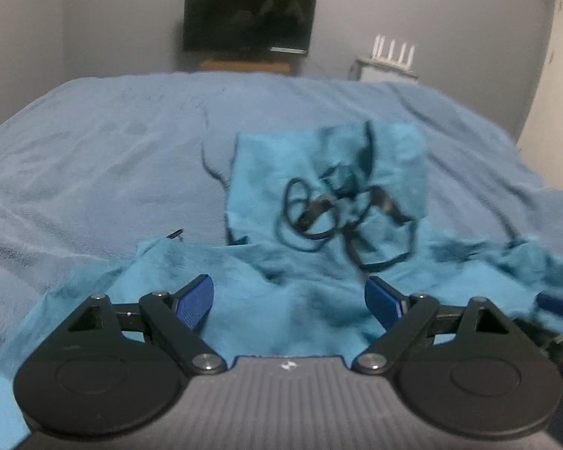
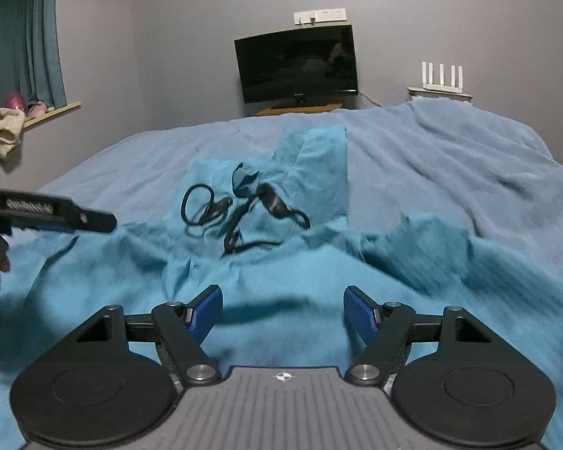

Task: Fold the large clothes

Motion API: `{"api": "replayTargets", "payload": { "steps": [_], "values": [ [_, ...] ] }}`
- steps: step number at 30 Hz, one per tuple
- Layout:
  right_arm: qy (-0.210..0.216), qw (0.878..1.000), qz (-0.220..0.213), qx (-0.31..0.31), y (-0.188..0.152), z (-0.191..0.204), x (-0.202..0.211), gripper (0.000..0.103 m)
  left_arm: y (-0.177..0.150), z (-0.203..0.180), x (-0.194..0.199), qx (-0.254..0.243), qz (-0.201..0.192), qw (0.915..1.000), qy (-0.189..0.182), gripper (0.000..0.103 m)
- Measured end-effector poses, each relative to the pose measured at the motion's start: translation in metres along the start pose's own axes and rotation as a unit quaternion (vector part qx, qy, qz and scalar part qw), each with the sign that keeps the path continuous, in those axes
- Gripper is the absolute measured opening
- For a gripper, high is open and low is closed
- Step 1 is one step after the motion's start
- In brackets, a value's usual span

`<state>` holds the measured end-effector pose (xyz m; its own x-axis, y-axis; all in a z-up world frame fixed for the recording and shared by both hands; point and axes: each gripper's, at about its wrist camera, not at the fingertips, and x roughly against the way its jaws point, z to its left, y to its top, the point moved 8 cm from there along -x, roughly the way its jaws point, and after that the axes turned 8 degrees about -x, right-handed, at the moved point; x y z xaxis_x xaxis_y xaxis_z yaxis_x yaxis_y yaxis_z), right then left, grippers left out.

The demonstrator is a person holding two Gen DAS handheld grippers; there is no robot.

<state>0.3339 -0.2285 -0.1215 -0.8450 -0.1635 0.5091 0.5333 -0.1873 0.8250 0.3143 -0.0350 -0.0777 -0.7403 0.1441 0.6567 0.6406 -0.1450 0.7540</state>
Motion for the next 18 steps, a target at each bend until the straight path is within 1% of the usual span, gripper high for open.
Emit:
{"api": "replayTargets", "payload": {
  "steps": [2,3,5,7,9,13,15,17,18],
  "values": [
    [0.007,1.0,0.01,-0.001,0.007,0.003,-0.016,0.073,-0.011,0.019,-0.023,0.0,0.019,0.9993,0.034,0.088],
    [0.013,1.0,0.015,-0.004,0.012,0.004,-0.024,0.073,-0.019,0.028,-0.03,0.009,0.029,0.9986,0.042,0.088],
    [0.02,1.0,0.002,0.002,0.032,0.007,-0.041,0.073,-0.03,0.04,-0.041,0.046,0.035,0.9981,0.021,0.088],
    [0.018,1.0,-0.02,0.014,0.058,0.007,-0.059,0.073,-0.029,0.046,-0.04,0.07,0.027,0.9971,0.01,0.088],
    [0.02,0.999,-0.034,0.004,0.085,0.002,-0.085,0.073,-0.023,0.048,-0.037,0.077,0.021,0.9968,0.009,0.088],
    [0.013,0.998,-0.036,-0.057,0.128,-0.026,-0.149,0.073,-0.011,0.051,-0.025,0.062,-0.004,0.9977,0.027,0.088],
    [0.005,0.996,-0.037,-0.086,0.143,-0.041,-0.177,0.073,-0.006,0.054,-0.024,0.06,-0.012,0.9976,0.034,0.088],
    [0.001,0.994,-0.036,-0.105,0.154,-0.054,-0.204,0.075,-0.004,0.057,-0.026,0.071,-0.011,0.997,0.028,0.088],
    [0.002,0.993,-0.032,-0.113,0.157,-0.058,-0.214,0.08,-0.003,0.059,-0.027,0.077,-0.01,0.9967,0.023,0.088]
  ]
}}
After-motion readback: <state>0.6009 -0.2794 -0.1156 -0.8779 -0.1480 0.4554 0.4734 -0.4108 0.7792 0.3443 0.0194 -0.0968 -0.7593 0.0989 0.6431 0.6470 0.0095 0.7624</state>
